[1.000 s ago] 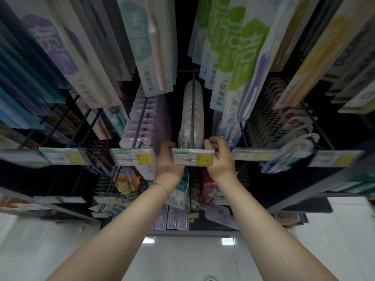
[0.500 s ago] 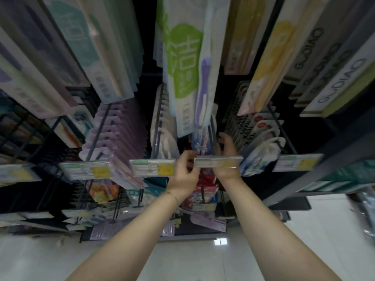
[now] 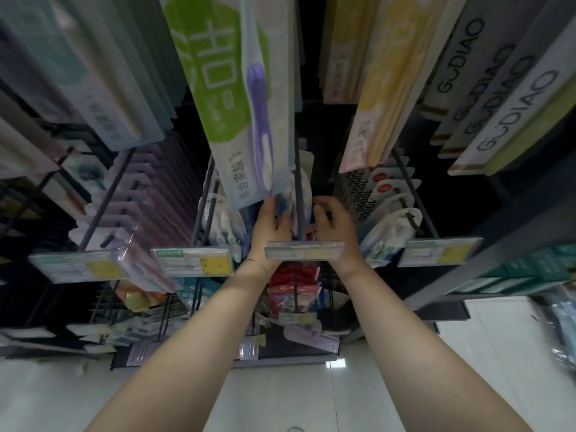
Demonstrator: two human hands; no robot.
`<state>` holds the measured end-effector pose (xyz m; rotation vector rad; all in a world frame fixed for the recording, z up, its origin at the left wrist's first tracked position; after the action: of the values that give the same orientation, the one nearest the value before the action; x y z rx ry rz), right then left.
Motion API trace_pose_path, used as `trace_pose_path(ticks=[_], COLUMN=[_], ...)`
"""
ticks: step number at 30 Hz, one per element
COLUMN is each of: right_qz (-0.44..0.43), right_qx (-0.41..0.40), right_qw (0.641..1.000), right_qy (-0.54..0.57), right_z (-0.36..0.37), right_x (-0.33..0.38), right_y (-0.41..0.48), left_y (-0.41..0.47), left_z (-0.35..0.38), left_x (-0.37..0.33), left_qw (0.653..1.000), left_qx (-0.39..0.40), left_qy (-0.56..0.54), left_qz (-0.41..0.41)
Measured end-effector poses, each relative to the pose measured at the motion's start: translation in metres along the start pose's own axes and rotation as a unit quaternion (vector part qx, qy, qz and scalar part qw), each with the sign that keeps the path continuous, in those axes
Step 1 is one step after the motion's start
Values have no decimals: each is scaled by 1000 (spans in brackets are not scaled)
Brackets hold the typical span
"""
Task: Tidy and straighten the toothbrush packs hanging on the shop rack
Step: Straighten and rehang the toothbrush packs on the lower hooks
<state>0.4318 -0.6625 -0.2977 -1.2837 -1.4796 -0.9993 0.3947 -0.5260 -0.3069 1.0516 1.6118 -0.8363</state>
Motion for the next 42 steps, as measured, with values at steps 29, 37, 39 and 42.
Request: trace_pose_path(ticks=[29, 37, 39, 42], right_qz=[-90, -88, -85, -85], right_qx=[-39, -78, -65, -38], right_qw=[995, 993, 994, 995], right_qy=[13, 4, -6, -36], right_z=[-17, -14, -9, 7], right_x=[4, 15, 12, 9], right_y=[-103, -132, -136, -139], left_y=[-108, -127, -131, -133], left_z=[-35, -45, -49, -65], left_x=[-13, -15, -7, 7], left_qw=[993, 989, 989, 993], left_qx=[32, 70, 78, 53], left_qy=[5, 0, -3, 10], left_qz=[117, 132, 123, 109])
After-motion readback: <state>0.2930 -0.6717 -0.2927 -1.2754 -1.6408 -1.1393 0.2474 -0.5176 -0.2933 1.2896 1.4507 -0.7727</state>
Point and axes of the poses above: each hand's wrist, its own y-axis towards the middle knuckle, its own z-axis out of the palm, x = y × z, the point moved 7 cm from there along y, towards the middle knuckle, and after that the axes turned 1 degree about -x, right-handed, at the moved point
